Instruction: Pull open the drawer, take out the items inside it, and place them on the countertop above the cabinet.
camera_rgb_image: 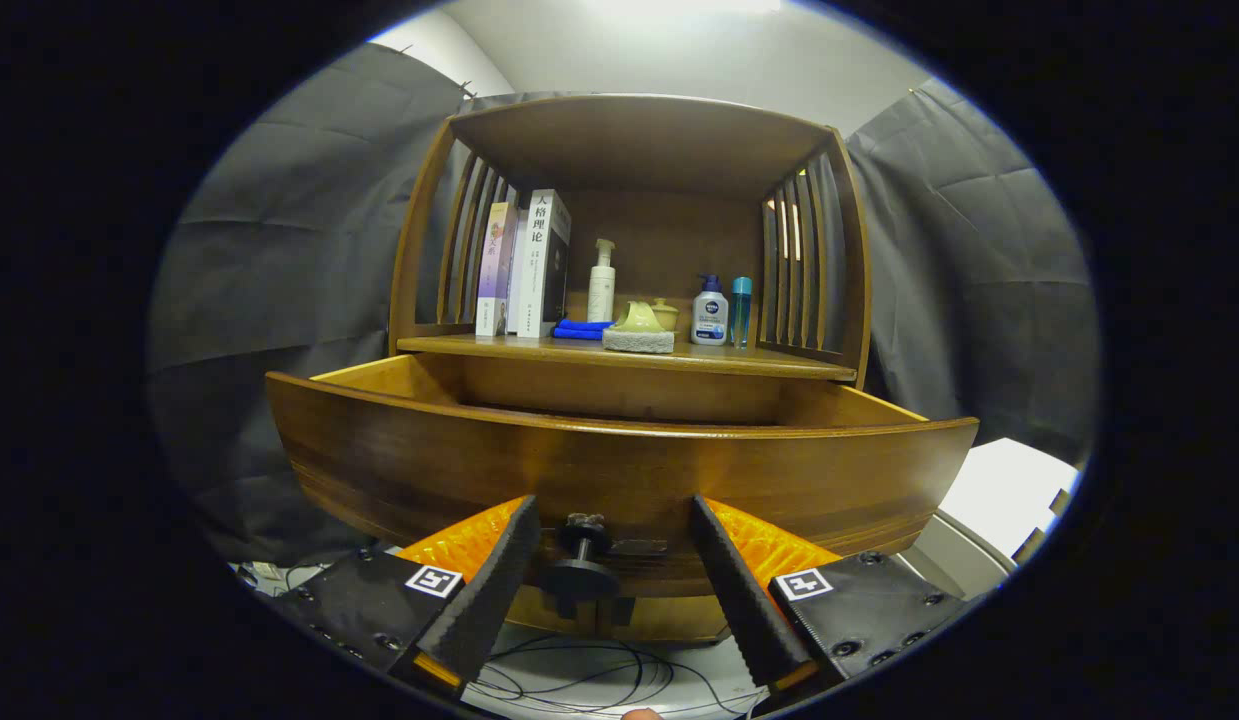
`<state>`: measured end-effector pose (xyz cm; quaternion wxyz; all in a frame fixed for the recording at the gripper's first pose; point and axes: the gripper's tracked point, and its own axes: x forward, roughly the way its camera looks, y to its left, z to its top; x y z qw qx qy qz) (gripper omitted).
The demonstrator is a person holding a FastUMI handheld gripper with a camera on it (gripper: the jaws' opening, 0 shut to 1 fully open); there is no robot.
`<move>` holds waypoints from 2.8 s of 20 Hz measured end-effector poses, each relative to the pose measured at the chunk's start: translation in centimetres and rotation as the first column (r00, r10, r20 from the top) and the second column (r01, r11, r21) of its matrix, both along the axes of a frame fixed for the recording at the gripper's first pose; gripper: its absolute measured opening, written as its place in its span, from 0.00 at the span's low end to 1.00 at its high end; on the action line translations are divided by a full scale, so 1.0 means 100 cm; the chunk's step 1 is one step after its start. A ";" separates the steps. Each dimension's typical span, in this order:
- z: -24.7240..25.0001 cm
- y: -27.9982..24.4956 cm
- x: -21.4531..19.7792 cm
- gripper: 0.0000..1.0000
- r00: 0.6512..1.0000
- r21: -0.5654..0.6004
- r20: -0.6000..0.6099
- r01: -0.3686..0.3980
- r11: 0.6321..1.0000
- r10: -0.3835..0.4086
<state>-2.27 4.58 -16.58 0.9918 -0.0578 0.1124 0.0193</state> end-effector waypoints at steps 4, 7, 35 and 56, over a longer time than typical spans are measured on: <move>0.005 0.002 0.023 0.98 1.000 0.013 0.003 0.008 1.000 -0.008; 0.006 0.004 0.041 0.97 1.000 0.036 0.002 0.012 0.999 -0.012; 0.002 0.006 0.160 0.98 0.997 0.119 -0.058 0.052 0.992 -0.045; 0.119 -0.009 0.003 0.98 0.975 0.052 0.179 -0.140 0.989 0.129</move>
